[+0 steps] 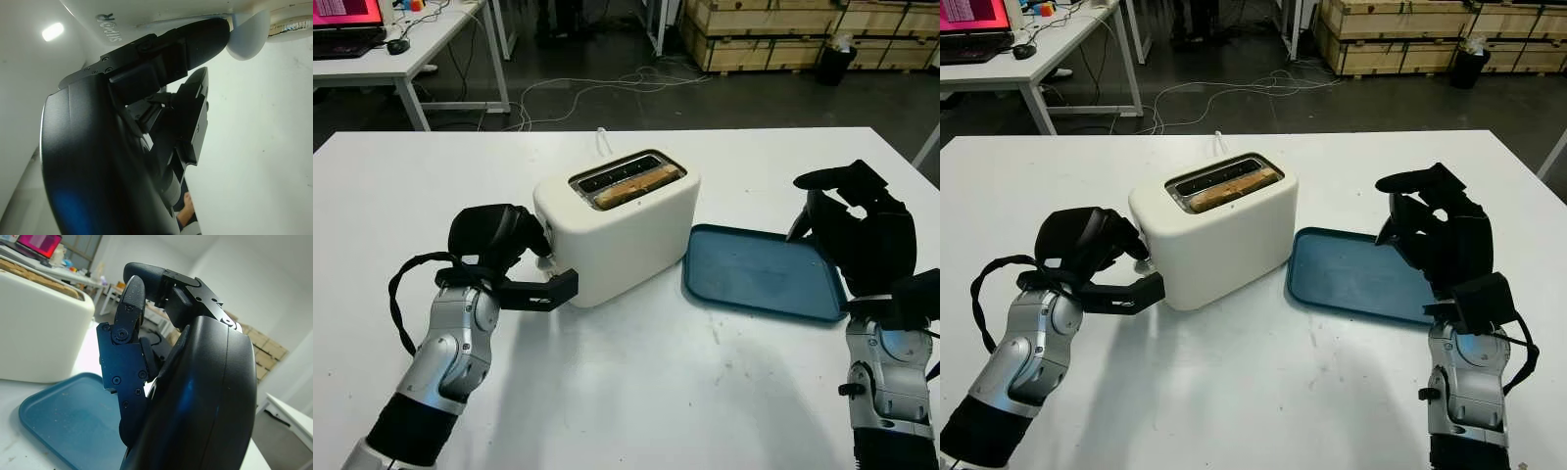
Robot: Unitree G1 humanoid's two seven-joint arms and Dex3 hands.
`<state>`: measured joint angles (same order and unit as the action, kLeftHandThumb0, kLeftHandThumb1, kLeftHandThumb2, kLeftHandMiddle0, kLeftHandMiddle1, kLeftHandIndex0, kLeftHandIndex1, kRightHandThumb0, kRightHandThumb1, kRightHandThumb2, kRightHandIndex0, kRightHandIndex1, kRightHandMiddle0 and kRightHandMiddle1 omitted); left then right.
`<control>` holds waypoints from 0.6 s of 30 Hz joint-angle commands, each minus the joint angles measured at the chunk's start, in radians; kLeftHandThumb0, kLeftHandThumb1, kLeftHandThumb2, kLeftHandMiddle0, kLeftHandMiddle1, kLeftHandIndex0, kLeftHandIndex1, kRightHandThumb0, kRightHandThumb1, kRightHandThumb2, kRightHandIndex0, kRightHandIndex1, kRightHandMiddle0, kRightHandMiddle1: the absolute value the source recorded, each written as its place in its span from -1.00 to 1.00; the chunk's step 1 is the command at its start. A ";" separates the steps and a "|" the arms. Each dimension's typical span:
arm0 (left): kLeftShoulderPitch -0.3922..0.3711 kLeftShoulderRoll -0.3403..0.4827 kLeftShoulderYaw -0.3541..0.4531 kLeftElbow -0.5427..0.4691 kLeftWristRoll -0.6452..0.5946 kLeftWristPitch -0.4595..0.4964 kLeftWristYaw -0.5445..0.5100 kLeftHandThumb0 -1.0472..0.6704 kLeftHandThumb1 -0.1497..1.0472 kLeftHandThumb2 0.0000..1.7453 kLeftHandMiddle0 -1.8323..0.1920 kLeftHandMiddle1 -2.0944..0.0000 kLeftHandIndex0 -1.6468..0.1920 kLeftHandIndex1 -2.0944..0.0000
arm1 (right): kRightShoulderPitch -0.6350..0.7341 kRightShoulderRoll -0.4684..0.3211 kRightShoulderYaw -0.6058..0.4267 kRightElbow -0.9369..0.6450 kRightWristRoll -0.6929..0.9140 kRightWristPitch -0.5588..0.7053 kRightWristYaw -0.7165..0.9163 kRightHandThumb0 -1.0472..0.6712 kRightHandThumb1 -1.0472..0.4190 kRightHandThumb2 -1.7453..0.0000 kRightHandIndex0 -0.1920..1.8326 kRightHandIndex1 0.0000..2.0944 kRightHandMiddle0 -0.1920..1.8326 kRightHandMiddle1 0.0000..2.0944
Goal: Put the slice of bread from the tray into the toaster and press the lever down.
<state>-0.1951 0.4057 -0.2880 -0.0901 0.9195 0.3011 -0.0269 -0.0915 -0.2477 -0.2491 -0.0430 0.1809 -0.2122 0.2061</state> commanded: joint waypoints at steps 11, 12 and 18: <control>0.117 -0.039 0.009 -0.024 -0.305 -0.174 -0.069 0.57 0.78 -0.66 -0.18 -0.26 -0.42 0.99 | -0.007 0.008 0.018 0.001 -0.002 -0.017 0.008 -0.09 -0.83 0.47 0.10 0.67 -0.19 0.67; 0.120 -0.040 0.026 -0.037 -0.341 -0.194 -0.058 0.59 0.77 -0.59 -0.15 -0.50 -0.43 0.99 | -0.008 0.009 0.022 0.009 -0.009 -0.016 0.004 -0.10 -0.83 0.47 0.10 0.67 -0.20 0.67; 0.113 -0.058 0.135 -0.112 -0.521 -0.273 -0.004 0.57 0.34 0.22 -0.24 -0.66 -0.49 0.95 | -0.035 0.016 0.052 0.094 -0.022 0.042 -0.004 -0.15 -0.83 0.51 0.08 0.67 -0.18 0.61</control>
<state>-0.0599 0.3939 -0.1199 -0.1625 0.4501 0.1284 -0.0061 -0.1076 -0.2350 -0.2053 0.0262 0.1716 -0.1906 0.2073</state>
